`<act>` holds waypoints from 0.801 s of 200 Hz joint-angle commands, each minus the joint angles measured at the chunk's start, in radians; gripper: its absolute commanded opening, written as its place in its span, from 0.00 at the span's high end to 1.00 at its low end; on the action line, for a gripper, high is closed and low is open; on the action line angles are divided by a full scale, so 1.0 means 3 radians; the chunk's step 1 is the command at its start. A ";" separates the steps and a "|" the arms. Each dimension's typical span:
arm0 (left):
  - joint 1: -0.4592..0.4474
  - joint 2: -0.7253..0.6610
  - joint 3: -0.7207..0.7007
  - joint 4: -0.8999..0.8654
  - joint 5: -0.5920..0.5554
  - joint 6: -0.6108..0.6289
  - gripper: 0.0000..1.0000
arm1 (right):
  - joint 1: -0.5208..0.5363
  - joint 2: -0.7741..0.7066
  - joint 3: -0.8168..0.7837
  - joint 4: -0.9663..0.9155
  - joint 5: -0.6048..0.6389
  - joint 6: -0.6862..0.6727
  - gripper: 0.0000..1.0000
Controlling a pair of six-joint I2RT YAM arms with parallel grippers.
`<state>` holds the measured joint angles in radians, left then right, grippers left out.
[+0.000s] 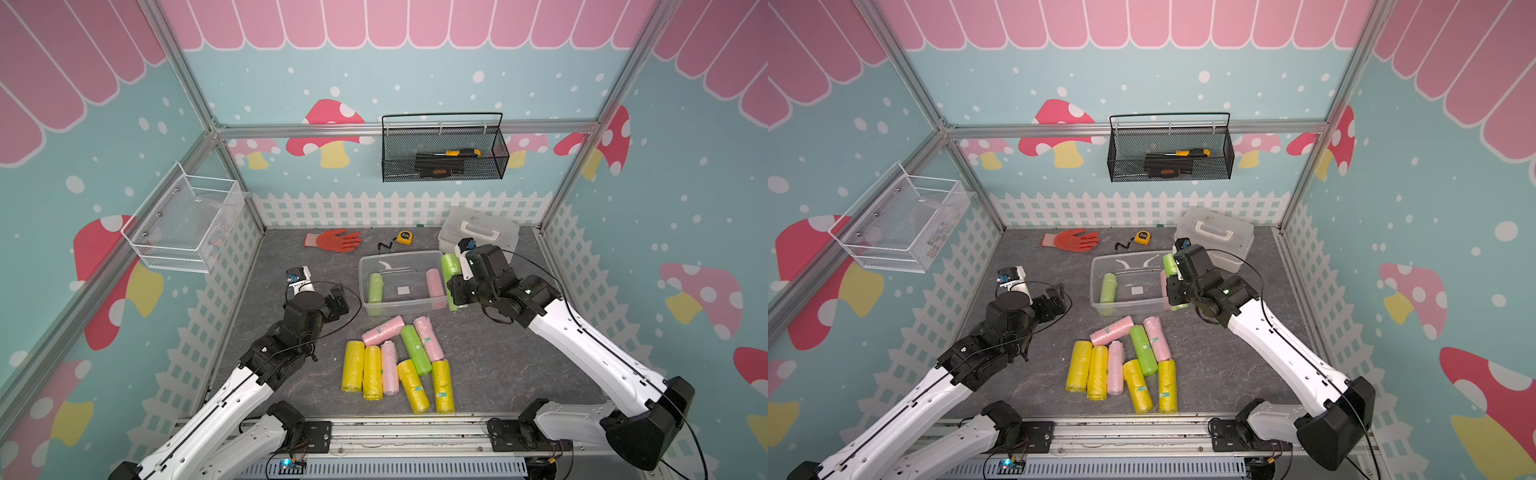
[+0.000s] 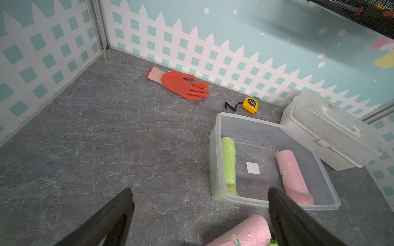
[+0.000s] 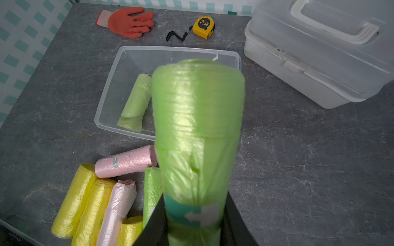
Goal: Put the roll of trash bags into the storage box
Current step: Place the roll of trash bags in the storage box.
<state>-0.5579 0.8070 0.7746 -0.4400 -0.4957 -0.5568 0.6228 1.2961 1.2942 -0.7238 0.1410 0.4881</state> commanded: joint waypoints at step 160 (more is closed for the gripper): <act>0.0065 0.0112 0.0021 0.0014 0.0122 -0.0066 0.01 | 0.0026 0.1853 0.1283 -0.0101 0.0160 -0.0051 1.00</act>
<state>-0.5465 0.8452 0.7746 -0.4397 -0.4744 -0.5655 0.6235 1.7935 1.6424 -0.7326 0.1902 0.4683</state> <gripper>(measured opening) 0.988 0.283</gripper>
